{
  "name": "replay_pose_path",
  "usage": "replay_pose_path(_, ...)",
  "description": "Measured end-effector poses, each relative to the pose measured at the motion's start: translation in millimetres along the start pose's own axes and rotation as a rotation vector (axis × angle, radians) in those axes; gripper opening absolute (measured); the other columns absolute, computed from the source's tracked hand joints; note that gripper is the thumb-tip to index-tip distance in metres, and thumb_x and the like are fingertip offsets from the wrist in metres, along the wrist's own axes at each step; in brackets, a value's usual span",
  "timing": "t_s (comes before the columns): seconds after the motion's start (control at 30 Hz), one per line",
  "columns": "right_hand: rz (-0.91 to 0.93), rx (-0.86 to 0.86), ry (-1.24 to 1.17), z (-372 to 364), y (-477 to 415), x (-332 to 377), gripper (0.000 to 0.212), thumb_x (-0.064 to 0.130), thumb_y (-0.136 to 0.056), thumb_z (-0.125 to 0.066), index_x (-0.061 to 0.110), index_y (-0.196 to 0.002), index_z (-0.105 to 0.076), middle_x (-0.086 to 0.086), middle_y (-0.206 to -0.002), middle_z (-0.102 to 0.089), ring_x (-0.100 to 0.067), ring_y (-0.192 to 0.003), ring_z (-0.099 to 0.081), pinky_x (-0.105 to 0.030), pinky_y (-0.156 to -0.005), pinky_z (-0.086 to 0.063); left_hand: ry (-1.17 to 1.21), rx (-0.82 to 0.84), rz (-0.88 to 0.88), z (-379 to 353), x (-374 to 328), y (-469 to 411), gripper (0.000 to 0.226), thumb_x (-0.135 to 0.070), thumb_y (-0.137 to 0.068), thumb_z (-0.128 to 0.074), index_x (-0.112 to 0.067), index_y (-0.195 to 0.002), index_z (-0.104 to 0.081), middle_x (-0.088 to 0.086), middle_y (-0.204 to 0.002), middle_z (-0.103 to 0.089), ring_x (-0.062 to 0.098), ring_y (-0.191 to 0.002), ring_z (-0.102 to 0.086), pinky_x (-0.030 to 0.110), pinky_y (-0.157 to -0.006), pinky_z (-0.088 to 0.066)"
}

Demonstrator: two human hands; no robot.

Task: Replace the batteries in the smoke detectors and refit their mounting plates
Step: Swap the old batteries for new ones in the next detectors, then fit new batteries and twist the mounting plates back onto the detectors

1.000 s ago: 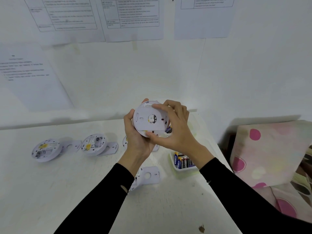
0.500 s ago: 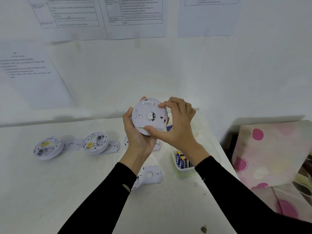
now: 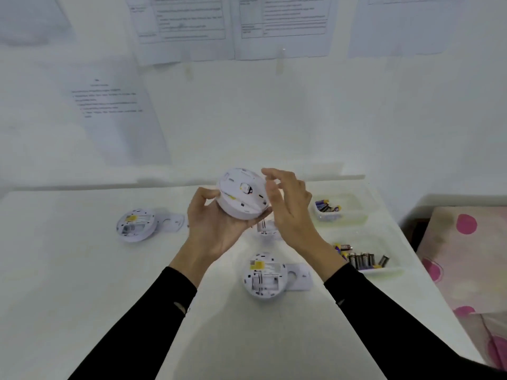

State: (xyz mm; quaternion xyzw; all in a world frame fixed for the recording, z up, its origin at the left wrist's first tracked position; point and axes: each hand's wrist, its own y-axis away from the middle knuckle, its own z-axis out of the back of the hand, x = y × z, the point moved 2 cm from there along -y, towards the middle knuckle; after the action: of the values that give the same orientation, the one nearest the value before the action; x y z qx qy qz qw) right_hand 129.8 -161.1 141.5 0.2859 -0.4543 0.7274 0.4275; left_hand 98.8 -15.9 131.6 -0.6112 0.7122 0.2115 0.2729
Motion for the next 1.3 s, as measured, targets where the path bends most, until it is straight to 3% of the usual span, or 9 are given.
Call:
replay_pose_path(0.07, -0.143, 0.124, -0.163, -24.8, 2.2, 8.5, 0.053, 0.065, -0.087, -0.013, 0.044, -0.122, -0.047, 0.024, -0.111, -0.057, -0.004, -0.115, -0.043, -0.019, -0.1, -0.015, -0.239, -0.065, 0.033, 24.5, -24.4, 19.0, 0.078, -0.026, -0.069, -0.07, -0.011, -0.142, -0.046, 0.02, -0.149, -0.046, 0.036, -0.135, -0.048, 0.053, -0.109, -0.042)
replay_pose_path(0.2, -0.413, 0.248, -0.469, -76.0, 14.7, 18.5, 0.054, 0.06, -0.098, -0.011, 0.037, -0.129, -0.049, 0.012, -0.109, -0.07, -0.008, -0.113, -0.056, -0.031, -0.097, -0.032, -1.079, -0.198, 0.001, 74.2, -65.1, 66.8, 0.088, -0.035, -0.072, -0.08, -0.059, -0.141, -0.031, -0.011, -0.143, -0.047, 0.004, -0.118, -0.06, 0.027, -0.091, -0.055)
replay_pose_path(0.3, -0.501, 0.326, -0.535, -119.6, 35.7, 19.1, 0.054, 0.059, -0.098, -0.009, 0.038, -0.124, -0.051, 0.003, -0.111, -0.072, -0.014, -0.111, -0.062, -0.035, -0.097, -0.039, -1.315, -0.238, 0.019, 119.2, -80.8, 100.8, 0.11, -0.037, -0.065, -0.091, -0.049, -0.149, -0.02, -0.021, -0.137, -0.045, -0.006, -0.121, -0.052, 0.008, -0.09, -0.047)
replay_pose_path(0.47, -0.715, 0.367, -0.598, -178.6, 77.9, 10.4, 0.059, 0.06, -0.097, -0.016, 0.025, -0.13, -0.051, -0.002, -0.116, -0.067, -0.019, -0.101, -0.062, -0.039, -0.096, -0.044, -1.376, -0.276, -0.024, 179.7, -67.7, 138.4, 0.114, -0.027, -0.063, -0.094, -0.029, -0.152, -0.022, -0.022, -0.141, -0.037, 0.001, -0.13, -0.041, 0.008, -0.088, -0.045)
replay_pose_path(0.63, -0.723, 0.394, -0.373, -203.0, 106.9, 5.3, 0.06, 0.052, -0.102, -0.011, 0.025, -0.12, -0.062, 0.003, -0.111, -0.069, -0.007, -0.084, -0.057, -0.021, -0.078, -0.041, -1.379, -0.306, -0.04, 222.3, -44.5, 159.5, 0.119, -0.045, -0.054, -0.091, -0.021, -0.15, -0.026, -0.005, -0.15, -0.035, 0.013, -0.139, -0.037, 0.043, -0.113, -0.039)
replay_pose_path(0.8, -0.655, 0.377, -0.265, -206.9, 111.2, 19.1, 0.052, 0.037, -0.106, -0.011, 0.032, -0.108, -0.063, 0.019, -0.085, -0.059, 0.021, -0.053, -0.048, 0.001, -0.06, -0.035, -1.386, -0.4, -0.16, 221.1, -28.0, 172.4, 0.112, -0.057, -0.052, -0.082, -0.028, -0.146, -0.028, -0.012, -0.132, -0.04, 0.017, -0.128, -0.043, 0.03, -0.108, -0.036)
replay_pose_path(0.97, -0.673, 0.397, -0.261, -211.6, 109.3, 25.0, 0.058, 0.038, -0.106, -0.009, 0.027, -0.112, -0.065, 0.02, -0.082, -0.057, 0.023, -0.058, -0.049, 0.002, -0.063, -0.036, -1.388, -0.465, -0.212, 220.7, -24.0, 169.2, 0.113, -0.046, -0.054, -0.09, -0.016, -0.147, -0.033, -0.004, -0.13, -0.042, 0.016, -0.124, -0.044, 0.033, -0.105, -0.039)
replay_pose_path(1.1, -0.747, 0.418, -0.288, -218.2, 107.7, 20.8, 0.064, 0.046, -0.104, -0.006, 0.027, -0.107, -0.067, 0.009, -0.1, -0.067, 0.009, -0.083, -0.057, -0.01, -0.071, -0.037, -1.406, -0.484, -0.269, 211.9, -23.3, 166.6, 0.105, -0.053, -0.057, -0.084, -0.004, -0.14, -0.043, -0.013, -0.122, -0.045, -0.015, -0.114, -0.04, 0.021, -0.101, -0.039)
replay_pose_path(1.3, -0.734, 0.4, -0.269, -220.9, 110.6, 15.8, 0.072, 0.049, -0.103, -0.008, -0.001, -0.12, -0.057, -0.016, -0.111, -0.066, -0.012, -0.09, -0.059, -0.025, -0.086, -0.043, -1.555, -0.47, -0.269, 215.9, -18.0, 160.1, 0.092, -0.063, -0.068, -0.074, -0.003, -0.134, -0.05, 0.007, -0.125, -0.055, 0.016, -0.116, -0.048, 0.032, -0.102, -0.037)
